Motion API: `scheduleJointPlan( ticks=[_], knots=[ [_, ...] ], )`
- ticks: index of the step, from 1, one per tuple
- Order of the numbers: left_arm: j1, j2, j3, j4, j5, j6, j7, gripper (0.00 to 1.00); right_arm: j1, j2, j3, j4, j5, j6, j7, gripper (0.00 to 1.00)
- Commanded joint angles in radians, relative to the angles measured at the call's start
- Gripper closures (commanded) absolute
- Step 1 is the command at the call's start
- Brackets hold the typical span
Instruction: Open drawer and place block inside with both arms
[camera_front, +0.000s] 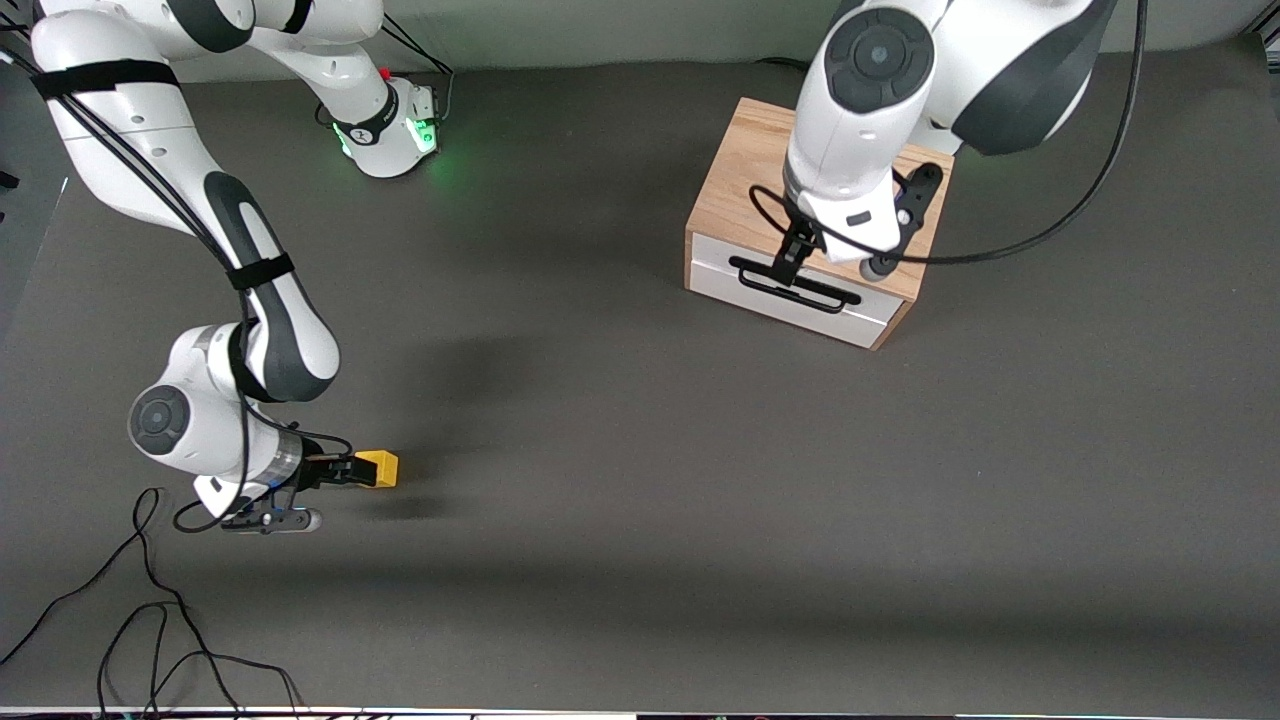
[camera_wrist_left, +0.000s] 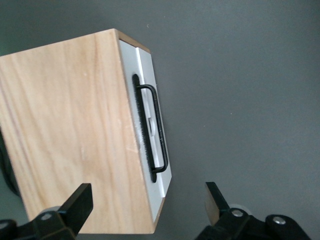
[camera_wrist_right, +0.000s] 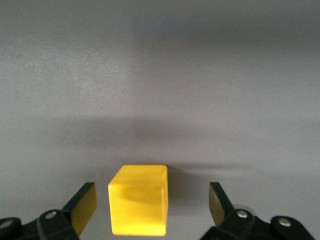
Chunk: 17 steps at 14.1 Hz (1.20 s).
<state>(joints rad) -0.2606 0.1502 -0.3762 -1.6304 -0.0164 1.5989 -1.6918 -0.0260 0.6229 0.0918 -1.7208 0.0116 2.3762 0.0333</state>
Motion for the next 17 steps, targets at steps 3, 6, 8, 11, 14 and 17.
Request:
scheduleJointPlan(
  ticks=[3,6,8,11,14,17],
  knots=[
    [-0.014,0.003,0.003,-0.152,-0.005,0.174,-0.029,0.0,0.028,0.034,-0.003,-0.033,-0.018,0.081,-0.004,0.0],
    [-0.017,0.026,0.002,-0.204,-0.005,0.248,-0.028,0.0,0.029,0.046,-0.012,-0.033,-0.018,0.083,-0.004,0.0],
    [-0.02,0.077,0.002,-0.204,0.007,0.253,-0.028,0.0,0.029,0.057,-0.014,-0.033,-0.018,0.083,-0.004,0.0],
    [-0.022,0.135,0.002,-0.204,0.019,0.256,-0.008,0.0,0.029,0.066,-0.015,-0.033,-0.018,0.083,-0.003,0.0],
    [-0.023,0.166,0.002,-0.204,0.035,0.257,0.04,0.0,0.029,0.072,-0.015,-0.033,-0.018,0.084,-0.003,0.0],
    [-0.022,0.183,0.002,-0.204,0.041,0.265,0.075,0.0,0.029,0.074,-0.015,-0.033,-0.018,0.092,-0.003,0.0]
  ],
)
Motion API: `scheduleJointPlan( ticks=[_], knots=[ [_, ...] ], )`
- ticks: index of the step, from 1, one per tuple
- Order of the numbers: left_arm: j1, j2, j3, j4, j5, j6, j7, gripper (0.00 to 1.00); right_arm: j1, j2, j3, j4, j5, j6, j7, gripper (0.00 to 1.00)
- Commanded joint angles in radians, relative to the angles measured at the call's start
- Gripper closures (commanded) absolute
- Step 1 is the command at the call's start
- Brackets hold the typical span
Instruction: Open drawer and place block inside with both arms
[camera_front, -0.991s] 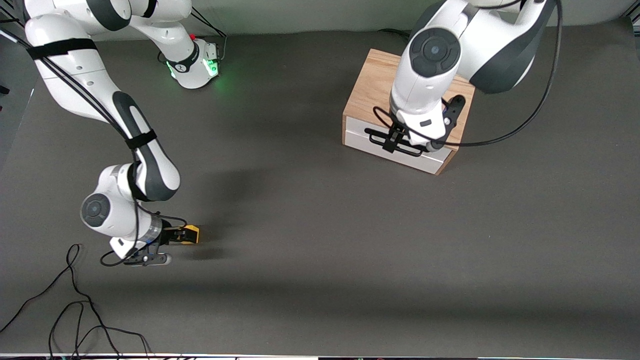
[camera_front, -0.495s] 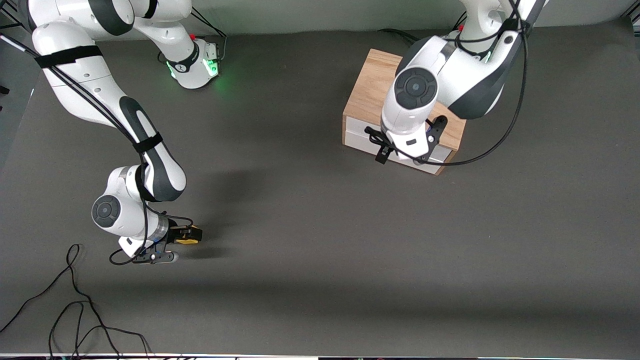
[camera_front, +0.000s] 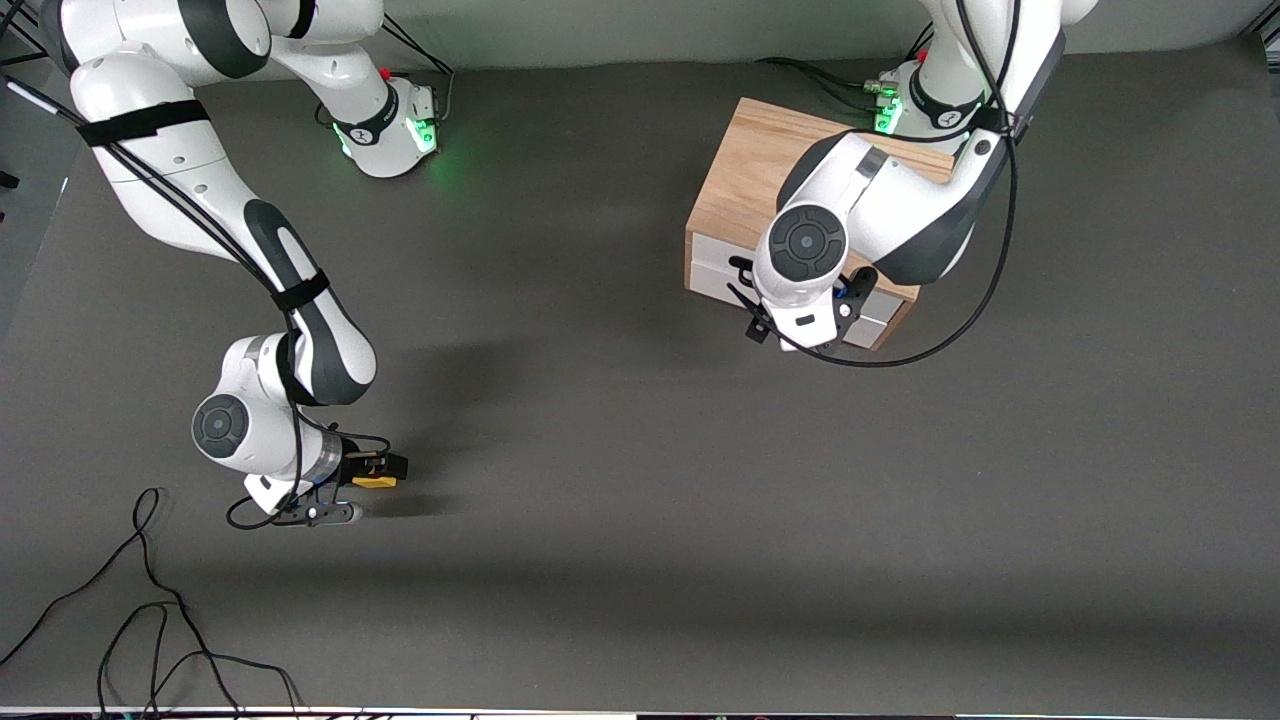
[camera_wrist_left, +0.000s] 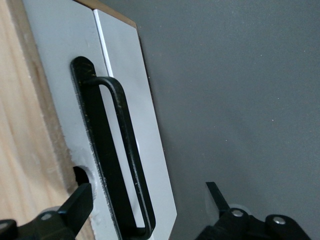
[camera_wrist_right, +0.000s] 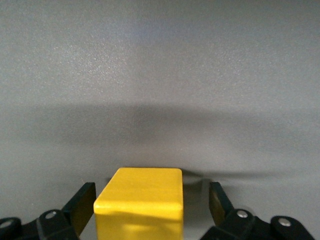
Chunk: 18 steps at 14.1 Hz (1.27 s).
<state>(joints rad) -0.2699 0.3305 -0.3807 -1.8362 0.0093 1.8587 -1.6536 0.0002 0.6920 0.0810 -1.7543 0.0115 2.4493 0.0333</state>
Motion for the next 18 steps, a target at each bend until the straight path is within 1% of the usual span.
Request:
scheduleJointPlan(
  ticks=[1,7,13,15,16,17,18],
  knots=[
    [-0.012,0.008,0.006,0.002,0.015,0.008,0.047,0.0,0.003,0.006,-0.004,0.001,-0.019,0.019,-0.003,0.0],
    [0.0,0.064,0.008,0.011,0.034,0.039,0.041,0.0,0.003,0.006,-0.004,-0.001,-0.019,0.019,-0.003,0.0],
    [0.0,0.081,0.025,0.012,0.034,0.06,0.002,0.0,0.003,0.008,-0.004,-0.001,-0.019,0.019,-0.003,0.0],
    [0.001,0.087,0.025,0.014,0.035,0.065,0.001,0.0,0.003,0.008,-0.004,0.001,-0.019,0.019,-0.004,0.03],
    [0.001,0.087,0.025,0.014,0.044,0.073,0.001,0.0,0.003,0.011,-0.004,0.001,-0.019,0.019,-0.004,0.1],
    [0.0,0.087,0.031,0.014,0.049,0.079,0.001,0.0,0.003,0.011,-0.004,0.001,-0.021,0.019,-0.012,0.28],
    [0.0,0.088,0.032,0.015,0.051,0.08,0.001,0.0,0.004,0.011,-0.004,0.001,-0.024,0.019,-0.012,0.5]
  ],
)
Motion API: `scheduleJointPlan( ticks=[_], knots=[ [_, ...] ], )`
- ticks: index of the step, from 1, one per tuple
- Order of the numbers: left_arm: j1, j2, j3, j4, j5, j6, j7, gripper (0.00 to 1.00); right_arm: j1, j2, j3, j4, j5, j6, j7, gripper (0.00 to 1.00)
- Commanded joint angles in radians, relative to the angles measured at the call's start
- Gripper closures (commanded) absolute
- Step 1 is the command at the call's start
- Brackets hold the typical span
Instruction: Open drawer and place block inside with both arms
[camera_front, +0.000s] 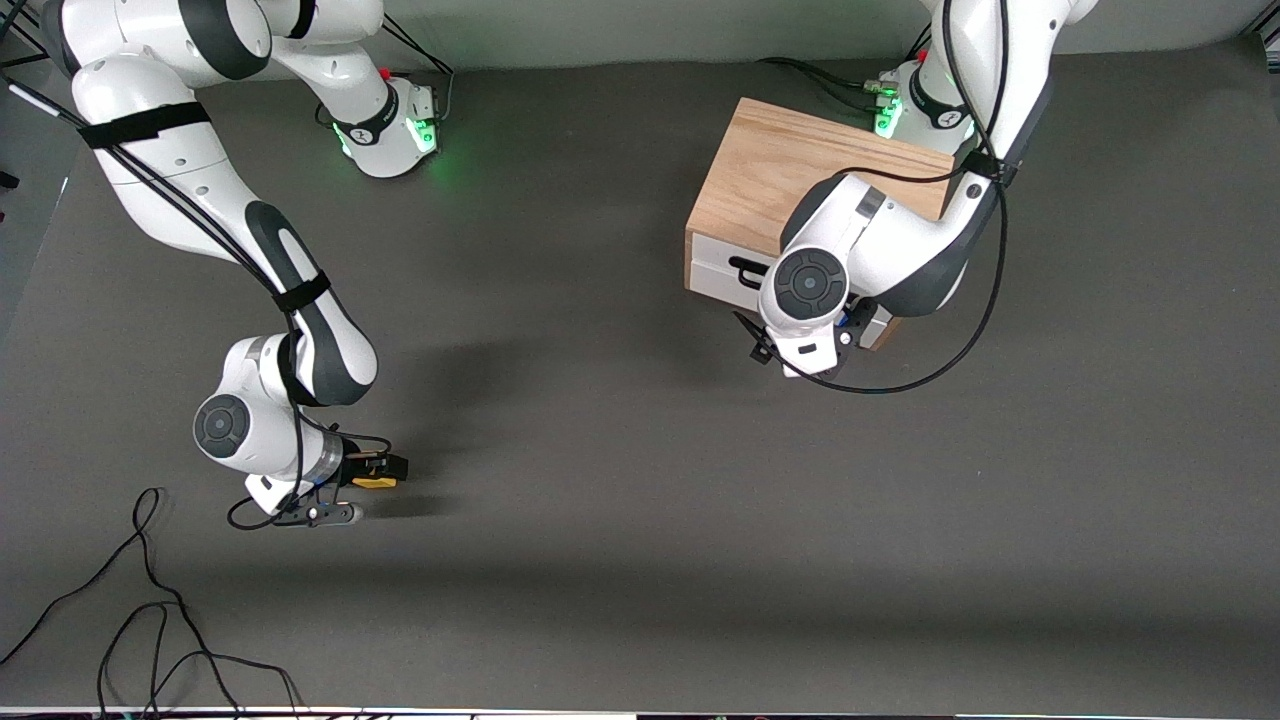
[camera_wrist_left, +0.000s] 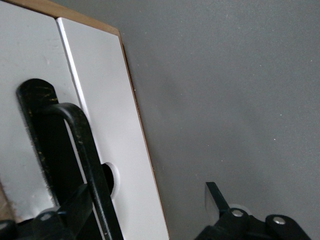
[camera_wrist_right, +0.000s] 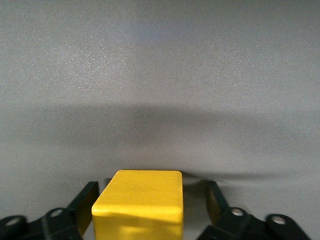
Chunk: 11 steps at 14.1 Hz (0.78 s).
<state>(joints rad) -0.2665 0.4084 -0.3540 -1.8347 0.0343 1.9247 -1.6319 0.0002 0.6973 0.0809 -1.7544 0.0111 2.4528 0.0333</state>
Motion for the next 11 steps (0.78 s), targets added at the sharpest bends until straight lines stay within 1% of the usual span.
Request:
scheduleJointPlan(
  ticks=[1,3,4,11],
  knots=[
    [-0.005,0.016,0.006,0.026,0.033,0.014,-0.019,0.0,0.003,0.005,-0.004,0.001,-0.025,0.014,-0.012,0.67],
    [-0.005,0.038,0.006,0.052,0.039,0.014,-0.019,0.0,0.003,0.005,-0.004,0.001,-0.025,0.014,-0.012,0.9],
    [-0.005,0.05,0.006,0.064,0.044,0.014,-0.02,0.0,0.004,0.005,-0.004,0.001,-0.025,0.012,-0.012,0.94],
    [-0.005,0.15,0.009,0.205,0.073,0.014,-0.02,0.0,0.004,0.004,-0.004,0.003,-0.025,0.009,-0.01,0.96]
  ],
)
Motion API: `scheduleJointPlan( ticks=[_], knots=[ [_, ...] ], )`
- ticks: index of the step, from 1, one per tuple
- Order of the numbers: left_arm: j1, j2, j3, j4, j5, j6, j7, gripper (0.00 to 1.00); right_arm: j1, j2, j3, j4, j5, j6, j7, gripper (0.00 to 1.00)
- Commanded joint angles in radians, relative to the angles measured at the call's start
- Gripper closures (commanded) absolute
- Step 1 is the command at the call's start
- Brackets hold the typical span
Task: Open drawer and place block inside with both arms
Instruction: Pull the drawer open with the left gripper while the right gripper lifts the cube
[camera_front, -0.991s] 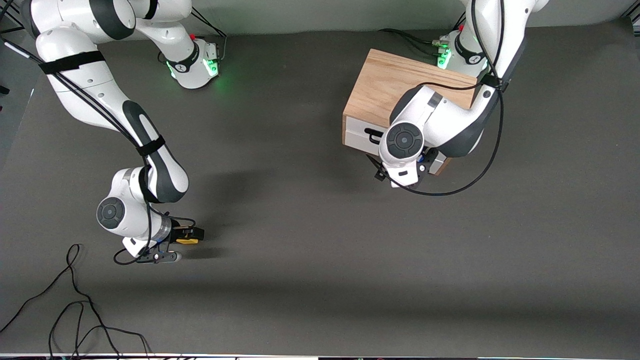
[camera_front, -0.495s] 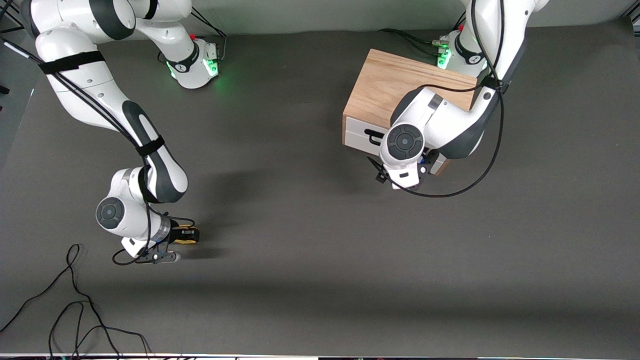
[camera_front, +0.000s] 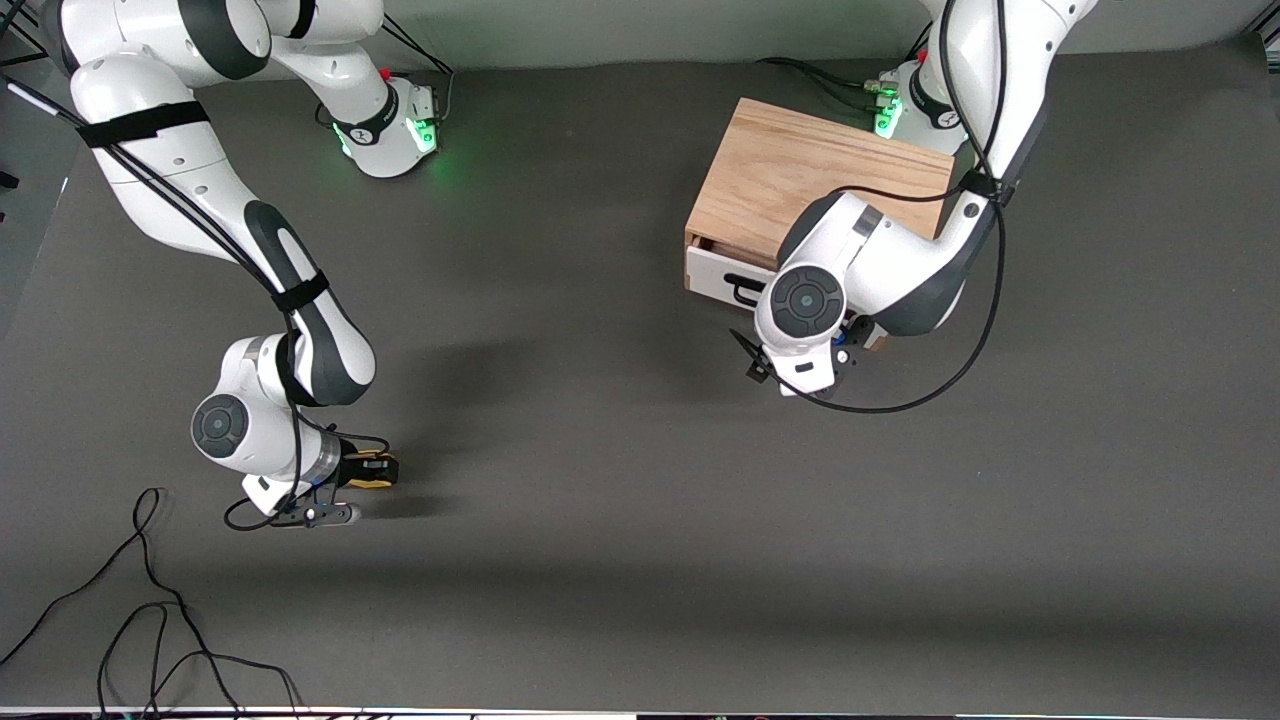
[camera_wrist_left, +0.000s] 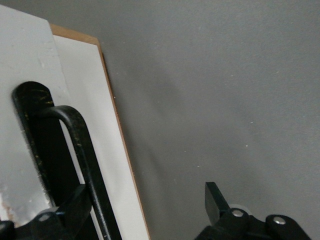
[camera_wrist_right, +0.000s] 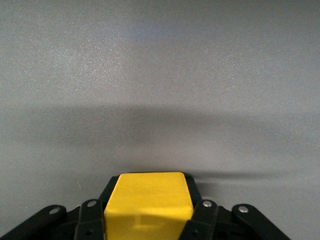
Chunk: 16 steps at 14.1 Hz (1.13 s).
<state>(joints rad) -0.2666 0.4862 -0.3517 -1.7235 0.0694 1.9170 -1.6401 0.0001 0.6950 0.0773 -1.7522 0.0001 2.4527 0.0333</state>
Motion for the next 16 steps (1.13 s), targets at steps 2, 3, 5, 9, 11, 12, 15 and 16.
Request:
scheduleJointPlan(
  ticks=[2,3,5,9,11,12,15,16],
  knots=[
    [-0.005,0.081,0.01,0.107,0.046,0.08,-0.012,0.0,0.006,0.006,-0.001,0.003,-0.014,0.008,-0.007,0.98],
    [-0.005,0.083,0.01,0.107,0.046,0.112,-0.012,0.0,0.006,0.004,-0.001,0.005,-0.014,0.006,-0.006,0.99],
    [-0.005,0.091,0.01,0.108,0.047,0.163,-0.012,0.0,0.006,0.004,-0.001,0.008,-0.032,0.003,-0.003,1.0],
    [-0.005,0.1,0.017,0.11,0.052,0.235,-0.015,0.0,0.009,0.0,0.001,0.01,-0.034,0.0,0.0,1.0],
    [-0.01,0.1,0.023,0.11,0.052,0.276,-0.033,0.0,0.014,-0.002,-0.001,0.019,-0.034,-0.007,0.004,1.0],
    [-0.01,0.1,0.023,0.11,0.052,0.293,-0.046,0.0,0.02,-0.003,0.001,0.031,-0.034,-0.032,0.008,1.0],
    [-0.01,0.104,0.025,0.126,0.052,0.313,-0.05,0.0,0.046,-0.006,0.001,0.097,-0.034,-0.131,0.06,1.0],
    [-0.01,0.109,0.025,0.14,0.052,0.313,-0.05,0.0,0.052,-0.009,0.001,0.124,-0.034,-0.173,0.082,1.0]
  ],
)
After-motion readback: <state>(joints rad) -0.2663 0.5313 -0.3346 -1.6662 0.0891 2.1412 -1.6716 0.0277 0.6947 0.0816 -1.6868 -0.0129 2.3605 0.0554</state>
